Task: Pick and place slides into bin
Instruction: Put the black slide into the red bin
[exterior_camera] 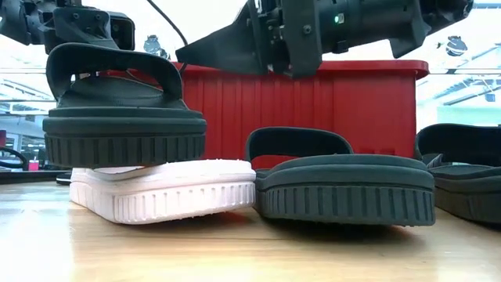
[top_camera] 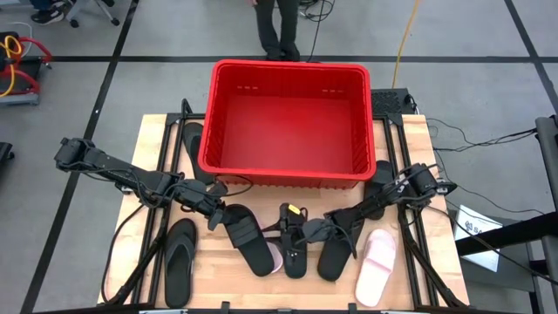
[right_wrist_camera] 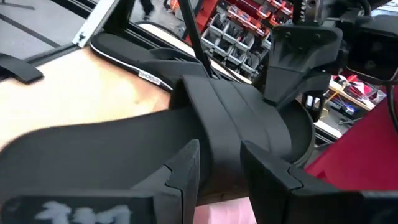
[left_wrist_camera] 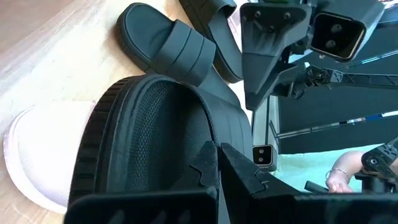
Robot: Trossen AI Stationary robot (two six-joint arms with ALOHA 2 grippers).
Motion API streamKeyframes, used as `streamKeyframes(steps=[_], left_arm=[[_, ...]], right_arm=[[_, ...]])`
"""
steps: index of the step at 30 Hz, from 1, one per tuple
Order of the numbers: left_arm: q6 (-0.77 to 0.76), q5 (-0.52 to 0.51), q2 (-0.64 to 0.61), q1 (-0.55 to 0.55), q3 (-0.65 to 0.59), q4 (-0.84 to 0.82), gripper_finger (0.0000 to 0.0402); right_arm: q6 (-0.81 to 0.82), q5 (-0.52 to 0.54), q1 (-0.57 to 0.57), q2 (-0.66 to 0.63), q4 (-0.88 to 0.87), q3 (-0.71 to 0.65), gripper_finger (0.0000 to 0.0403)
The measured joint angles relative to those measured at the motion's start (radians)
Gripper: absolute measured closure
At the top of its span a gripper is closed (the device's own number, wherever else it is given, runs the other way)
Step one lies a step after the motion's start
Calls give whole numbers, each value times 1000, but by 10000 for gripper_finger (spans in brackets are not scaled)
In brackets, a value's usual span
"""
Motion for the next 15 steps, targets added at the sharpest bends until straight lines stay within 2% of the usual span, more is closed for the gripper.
streamKeyframes(steps=[4,8,15], left_arm=[[1,0,0,0,0,0,401],[1,1,0,0,0,0,401],[0,0,0,0,0,-2,401]], right_arm=[[6,-10,-7,0,8,0,293],[4,-89,-7,20,17,3,293],[-33,-51,-1,70,87,4,293]])
